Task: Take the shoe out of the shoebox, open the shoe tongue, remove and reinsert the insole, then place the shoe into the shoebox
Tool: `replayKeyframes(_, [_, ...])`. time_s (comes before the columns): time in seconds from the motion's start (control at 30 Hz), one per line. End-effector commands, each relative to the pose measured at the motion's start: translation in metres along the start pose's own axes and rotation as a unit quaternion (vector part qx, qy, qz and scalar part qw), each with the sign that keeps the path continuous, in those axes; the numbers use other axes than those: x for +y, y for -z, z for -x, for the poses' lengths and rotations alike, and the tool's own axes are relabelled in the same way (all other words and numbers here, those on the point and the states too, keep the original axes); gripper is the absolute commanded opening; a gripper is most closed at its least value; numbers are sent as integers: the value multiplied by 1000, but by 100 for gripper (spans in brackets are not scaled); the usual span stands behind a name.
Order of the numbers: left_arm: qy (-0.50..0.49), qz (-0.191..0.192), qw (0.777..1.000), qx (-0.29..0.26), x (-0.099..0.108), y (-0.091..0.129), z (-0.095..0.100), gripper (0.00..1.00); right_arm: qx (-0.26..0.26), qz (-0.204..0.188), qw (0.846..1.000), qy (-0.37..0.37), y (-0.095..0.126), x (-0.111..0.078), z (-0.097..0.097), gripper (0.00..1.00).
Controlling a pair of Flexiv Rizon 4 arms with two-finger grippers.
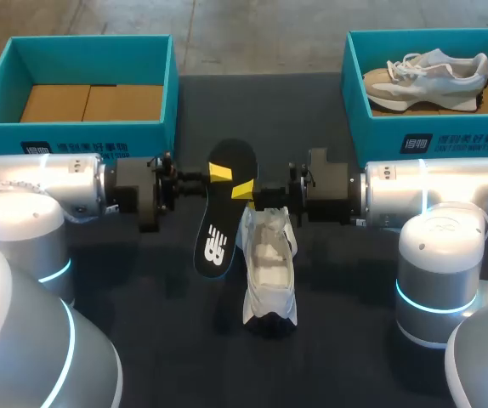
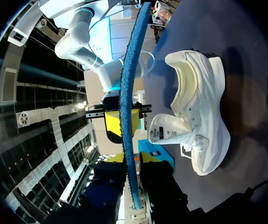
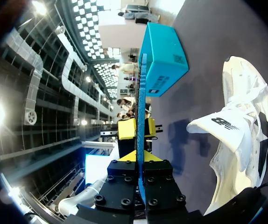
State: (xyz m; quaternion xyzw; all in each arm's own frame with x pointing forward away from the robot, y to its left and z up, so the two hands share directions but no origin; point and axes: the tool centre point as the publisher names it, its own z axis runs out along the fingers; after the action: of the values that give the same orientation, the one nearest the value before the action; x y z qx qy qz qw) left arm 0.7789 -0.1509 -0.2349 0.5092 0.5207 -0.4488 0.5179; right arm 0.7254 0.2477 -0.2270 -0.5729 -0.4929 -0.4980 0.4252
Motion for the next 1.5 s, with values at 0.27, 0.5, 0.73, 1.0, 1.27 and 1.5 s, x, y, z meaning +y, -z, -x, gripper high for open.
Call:
replayKeyframes(0.27, [-1,3,1000,-1,2,-4,-5,0,-2,2,1000,0,-2,-1,-1,0])
replayKeyframes(0.5, [-5,3,1000,-2,1,-4,-4,0,0,2,1000,-3,-1,-1,-1,13])
replayKeyframes(0.73, [-4,3,1000,1,0,-3,-2,0,-1,2,1000,-11,1,-2,-2,100])
replayKeyframes(1.0, [-4,3,1000,7,-4,0,2,0,-4,7,1000,-21,14,-5,-1,100])
replayKeyframes(1.27, [-4,1,1000,9,-10,5,6,0,-16,0,999,-36,22,-7,4,100])
replayKeyframes(1.5, [8,-8,1000,12,-18,13,10,0,-30,-2,998,-49,36,-10,14,100])
